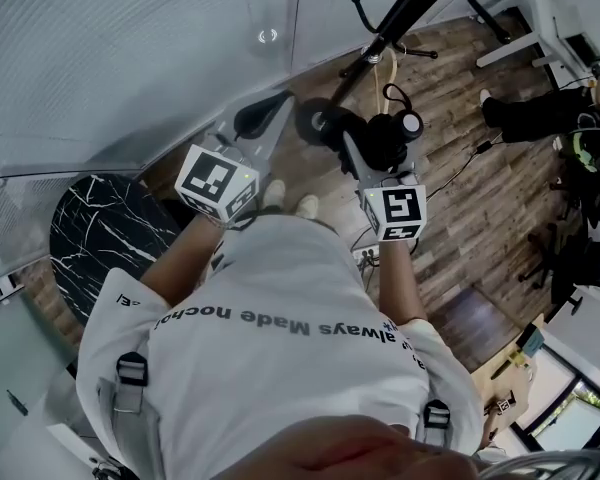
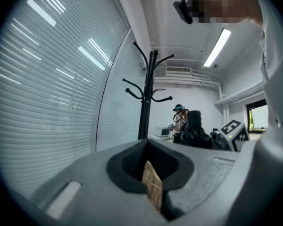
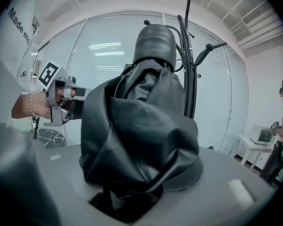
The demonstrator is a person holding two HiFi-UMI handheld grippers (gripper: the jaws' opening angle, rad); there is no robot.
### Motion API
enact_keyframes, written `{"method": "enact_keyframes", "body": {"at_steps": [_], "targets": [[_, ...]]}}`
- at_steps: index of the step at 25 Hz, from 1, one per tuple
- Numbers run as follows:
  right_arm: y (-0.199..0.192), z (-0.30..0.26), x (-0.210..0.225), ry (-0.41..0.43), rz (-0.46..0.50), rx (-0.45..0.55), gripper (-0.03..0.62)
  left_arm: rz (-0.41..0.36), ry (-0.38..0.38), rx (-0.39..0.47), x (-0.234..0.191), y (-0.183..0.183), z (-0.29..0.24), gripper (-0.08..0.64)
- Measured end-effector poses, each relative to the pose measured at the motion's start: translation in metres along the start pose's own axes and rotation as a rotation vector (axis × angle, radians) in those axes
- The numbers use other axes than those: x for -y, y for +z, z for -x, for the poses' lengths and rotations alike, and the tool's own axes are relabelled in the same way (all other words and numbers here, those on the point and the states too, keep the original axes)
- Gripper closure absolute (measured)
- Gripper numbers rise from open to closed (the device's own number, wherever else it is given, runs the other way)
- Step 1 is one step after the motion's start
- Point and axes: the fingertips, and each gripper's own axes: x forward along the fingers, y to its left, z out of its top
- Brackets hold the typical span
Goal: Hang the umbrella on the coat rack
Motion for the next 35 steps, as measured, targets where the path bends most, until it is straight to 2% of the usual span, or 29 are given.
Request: {"method": "enact_keyframes", "body": {"at_steps": [6, 12, 18, 35], "targets": [[-0.033, -0.027, 0.001, 0.022, 0.024, -0.044, 0.322, 0.017, 0.017, -0.045, -0.012, -0.025, -0.003, 0.557], [-0.062, -0.053, -0.001, 0.045, 0.026, -0.095, 0.322, 0.027, 0.001, -0.074, -0.018, -0.045, -0.010, 0.557], [-0.093, -0.079, -0.004, 0.070, -0.003, -0.129, 0.322, 0.027, -0.010, -0.053, -0.027, -0.054, -0.017, 0.557], [-0.160, -0.123, 0.001, 0.116, -0.063, -0.243, 0.322, 0.027, 0.001, -0.094, -0.040, -0.073, -0.025, 0.557]]}}
